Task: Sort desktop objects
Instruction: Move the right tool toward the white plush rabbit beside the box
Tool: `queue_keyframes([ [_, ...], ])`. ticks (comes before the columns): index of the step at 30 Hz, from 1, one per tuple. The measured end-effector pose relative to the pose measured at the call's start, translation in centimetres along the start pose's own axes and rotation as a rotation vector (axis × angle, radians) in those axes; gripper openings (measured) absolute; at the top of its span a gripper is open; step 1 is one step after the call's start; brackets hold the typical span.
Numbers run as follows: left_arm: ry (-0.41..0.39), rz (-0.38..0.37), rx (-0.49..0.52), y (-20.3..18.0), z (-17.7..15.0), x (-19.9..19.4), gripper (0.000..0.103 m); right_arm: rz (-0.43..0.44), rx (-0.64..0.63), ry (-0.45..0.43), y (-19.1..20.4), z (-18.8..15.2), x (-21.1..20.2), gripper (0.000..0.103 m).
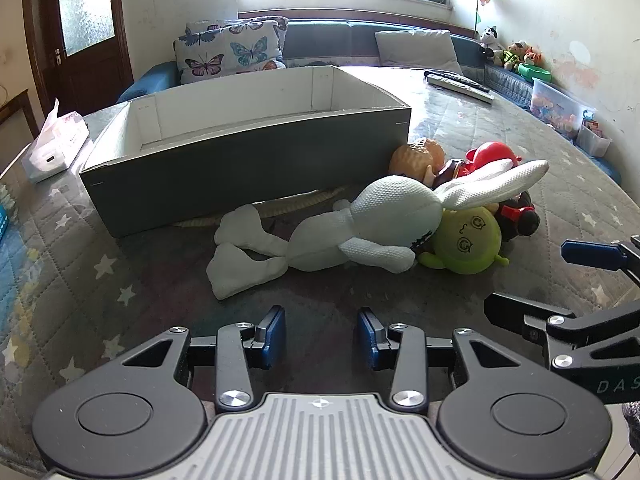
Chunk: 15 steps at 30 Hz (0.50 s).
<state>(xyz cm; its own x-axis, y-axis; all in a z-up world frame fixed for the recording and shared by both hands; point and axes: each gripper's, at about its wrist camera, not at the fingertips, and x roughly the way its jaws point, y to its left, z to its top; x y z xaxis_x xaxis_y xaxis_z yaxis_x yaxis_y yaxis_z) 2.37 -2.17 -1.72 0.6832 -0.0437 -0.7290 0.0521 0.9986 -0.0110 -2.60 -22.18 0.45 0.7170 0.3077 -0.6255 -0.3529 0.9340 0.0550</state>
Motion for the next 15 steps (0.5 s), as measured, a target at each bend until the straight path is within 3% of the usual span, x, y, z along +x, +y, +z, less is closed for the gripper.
queue_keyframes([
  [15,0.006,0.002,-0.008,0.00,0.02,-0.04,0.042,0.011,-0.003,0.006,0.17,0.11,0.29,0.103],
])
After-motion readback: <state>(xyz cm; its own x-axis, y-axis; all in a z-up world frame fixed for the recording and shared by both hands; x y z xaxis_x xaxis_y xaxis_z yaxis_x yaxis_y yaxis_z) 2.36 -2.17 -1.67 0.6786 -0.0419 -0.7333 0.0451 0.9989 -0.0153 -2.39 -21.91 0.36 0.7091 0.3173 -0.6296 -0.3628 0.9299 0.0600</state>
